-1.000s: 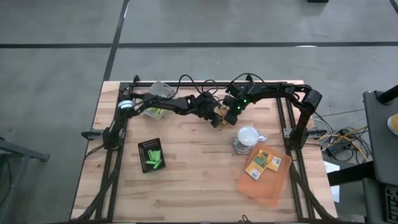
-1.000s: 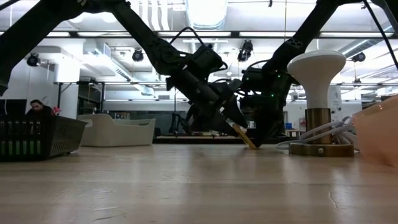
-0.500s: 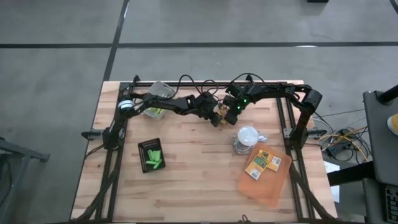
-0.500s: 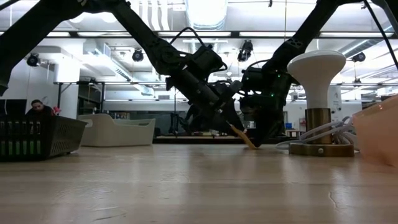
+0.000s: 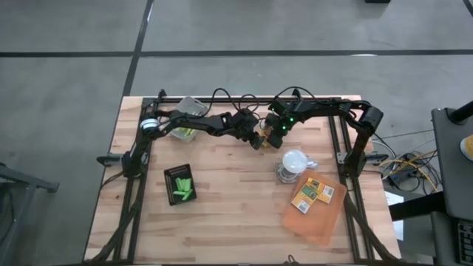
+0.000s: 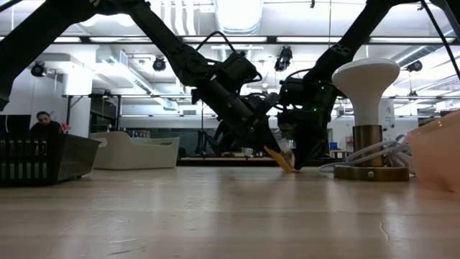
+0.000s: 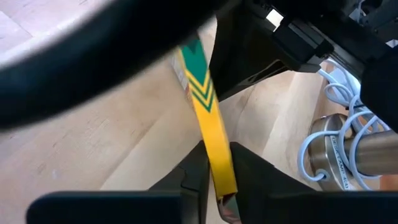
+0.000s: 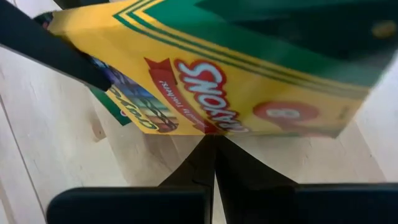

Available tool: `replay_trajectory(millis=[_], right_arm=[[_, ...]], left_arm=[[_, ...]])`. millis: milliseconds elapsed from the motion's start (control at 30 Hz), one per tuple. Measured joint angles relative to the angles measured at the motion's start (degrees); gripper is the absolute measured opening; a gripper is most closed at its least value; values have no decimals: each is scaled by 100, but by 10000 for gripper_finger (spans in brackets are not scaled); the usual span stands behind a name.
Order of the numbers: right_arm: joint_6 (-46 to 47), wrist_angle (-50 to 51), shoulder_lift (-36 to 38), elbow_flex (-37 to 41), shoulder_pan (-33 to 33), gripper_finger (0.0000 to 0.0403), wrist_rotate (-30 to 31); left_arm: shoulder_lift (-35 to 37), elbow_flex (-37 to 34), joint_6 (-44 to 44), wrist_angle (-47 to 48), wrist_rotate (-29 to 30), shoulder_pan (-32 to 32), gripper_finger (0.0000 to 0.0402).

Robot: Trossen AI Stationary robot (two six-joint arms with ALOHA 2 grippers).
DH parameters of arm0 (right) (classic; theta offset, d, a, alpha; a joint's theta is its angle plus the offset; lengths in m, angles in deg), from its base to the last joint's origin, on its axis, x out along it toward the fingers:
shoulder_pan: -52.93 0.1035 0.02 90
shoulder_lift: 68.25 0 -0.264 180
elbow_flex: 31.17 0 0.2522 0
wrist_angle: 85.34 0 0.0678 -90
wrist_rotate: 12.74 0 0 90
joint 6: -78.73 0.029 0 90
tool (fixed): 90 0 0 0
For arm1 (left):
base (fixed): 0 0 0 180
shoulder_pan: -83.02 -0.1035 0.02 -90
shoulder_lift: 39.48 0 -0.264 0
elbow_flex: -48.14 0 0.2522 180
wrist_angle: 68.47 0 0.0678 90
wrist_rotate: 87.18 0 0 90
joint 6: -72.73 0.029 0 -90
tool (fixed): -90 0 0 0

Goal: Pick & Place School Supplies
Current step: Put the yellow yellow crayon box into the orange bin

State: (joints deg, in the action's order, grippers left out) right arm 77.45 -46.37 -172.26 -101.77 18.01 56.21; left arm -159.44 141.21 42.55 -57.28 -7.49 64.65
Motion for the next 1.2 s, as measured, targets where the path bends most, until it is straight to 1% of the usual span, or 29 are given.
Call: replay_trajectory(millis=[200,333,467,667,800,1000,1200], right_arm=[[114,85,124,2,-2,8,48],[160,356,422,0,4,8,332],[281,751,897,-4,-5,8,727],[701,845,1888,-4,-73,8,1210],[743,843,2607,-4,-201,8,1536],[813,845,3422,-4,-451,8,1822],[817,846,3750,-4,-707,8,1845]], left_arm=[[0,0,-21,-6,26,-1,47],[0,0,-19,-21,77,0,45],[0,0,-22,-8,88,2,45],[0,0,-30,-2,108,2,44],[2,0,-32,-19,116,2,44],[91,-7,-159,-298,143,-13,44],[268,87,-174,-312,319,-39,44]])
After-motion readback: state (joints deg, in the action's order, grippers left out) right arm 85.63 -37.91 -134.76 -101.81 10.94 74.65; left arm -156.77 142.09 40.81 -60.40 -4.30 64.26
